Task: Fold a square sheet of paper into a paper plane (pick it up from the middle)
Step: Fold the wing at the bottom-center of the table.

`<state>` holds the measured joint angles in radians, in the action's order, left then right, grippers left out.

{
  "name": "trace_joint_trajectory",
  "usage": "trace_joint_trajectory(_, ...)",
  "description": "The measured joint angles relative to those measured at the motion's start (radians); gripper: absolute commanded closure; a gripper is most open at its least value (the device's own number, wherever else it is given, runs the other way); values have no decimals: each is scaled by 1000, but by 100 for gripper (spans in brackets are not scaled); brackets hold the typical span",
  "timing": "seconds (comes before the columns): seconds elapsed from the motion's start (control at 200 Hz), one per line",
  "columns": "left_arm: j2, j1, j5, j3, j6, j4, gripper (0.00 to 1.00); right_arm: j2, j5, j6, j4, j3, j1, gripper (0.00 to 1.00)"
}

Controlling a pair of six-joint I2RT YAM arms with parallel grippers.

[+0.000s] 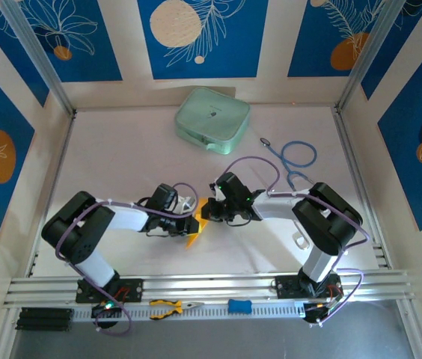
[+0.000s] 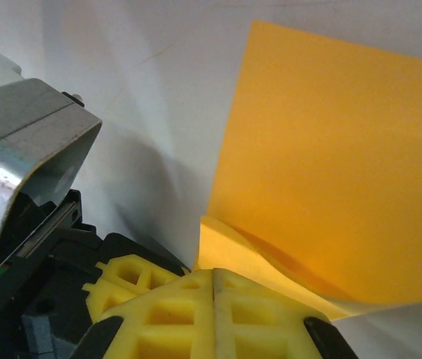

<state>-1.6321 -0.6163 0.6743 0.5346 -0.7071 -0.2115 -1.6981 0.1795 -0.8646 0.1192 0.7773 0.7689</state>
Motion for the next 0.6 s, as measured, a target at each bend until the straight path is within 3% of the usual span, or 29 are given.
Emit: trace_joint_trajectory(0.6, -11, 13, 26, -4, 0, -13, 100, -66, -18, -60, 71, -24, -37, 95)
